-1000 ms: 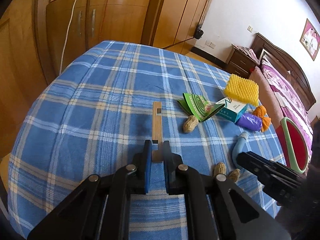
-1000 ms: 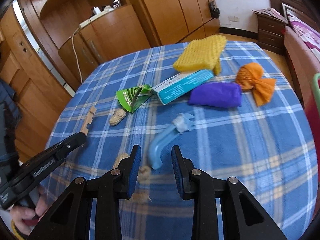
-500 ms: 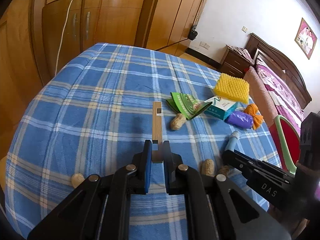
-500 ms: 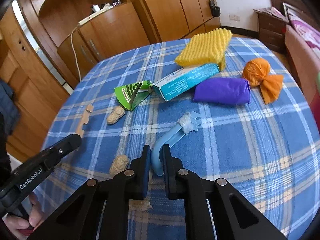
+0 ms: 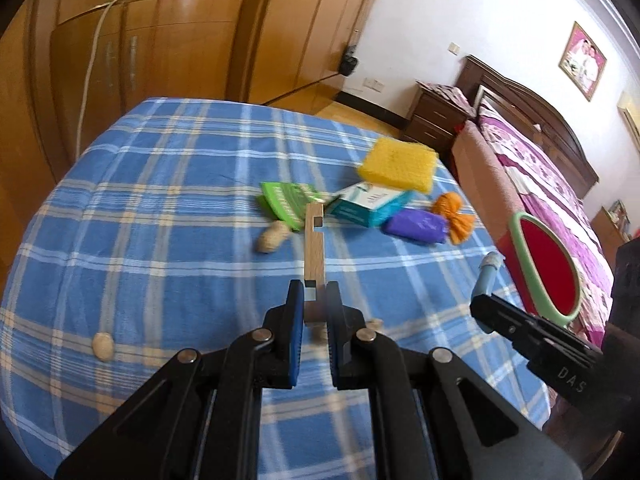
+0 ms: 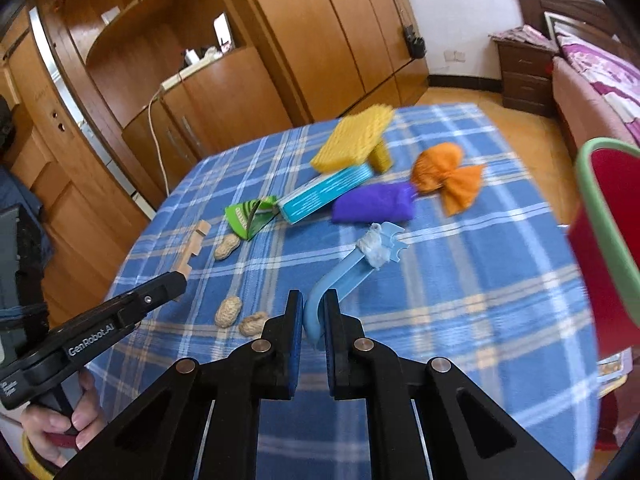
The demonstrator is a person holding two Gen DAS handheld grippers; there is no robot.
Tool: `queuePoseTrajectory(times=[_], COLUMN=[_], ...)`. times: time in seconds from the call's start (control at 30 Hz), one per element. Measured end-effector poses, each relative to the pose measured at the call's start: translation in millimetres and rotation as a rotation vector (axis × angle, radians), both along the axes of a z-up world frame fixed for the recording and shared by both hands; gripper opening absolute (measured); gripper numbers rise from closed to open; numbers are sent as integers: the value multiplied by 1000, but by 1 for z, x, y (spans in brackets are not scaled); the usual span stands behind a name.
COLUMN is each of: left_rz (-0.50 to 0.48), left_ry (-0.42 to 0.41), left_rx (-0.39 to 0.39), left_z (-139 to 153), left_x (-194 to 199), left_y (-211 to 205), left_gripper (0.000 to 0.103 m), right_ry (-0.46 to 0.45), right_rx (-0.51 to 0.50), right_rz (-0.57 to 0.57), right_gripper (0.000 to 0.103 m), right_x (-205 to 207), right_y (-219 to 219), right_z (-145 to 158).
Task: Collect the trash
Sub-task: 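Lift the stick and blue hook and carry both over the red bucket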
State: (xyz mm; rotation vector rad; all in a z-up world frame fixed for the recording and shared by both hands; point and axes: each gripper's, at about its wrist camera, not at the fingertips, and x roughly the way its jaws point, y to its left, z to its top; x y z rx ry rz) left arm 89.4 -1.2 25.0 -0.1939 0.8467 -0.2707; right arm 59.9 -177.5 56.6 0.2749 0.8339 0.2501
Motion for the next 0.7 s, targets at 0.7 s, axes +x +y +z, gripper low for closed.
queuePoseTrajectory(times=[0.7], left_rz=[-283], left_ry=[-8], left_rx=[-21], left_z=[36], left_x=[-1], left_y=[-134], left_gripper=[10], right_ry=[-84], right_rx=[-30], right_rz=[-217], right_gripper=[10], right_x=[-53], right_y=[-128], right_z=[36])
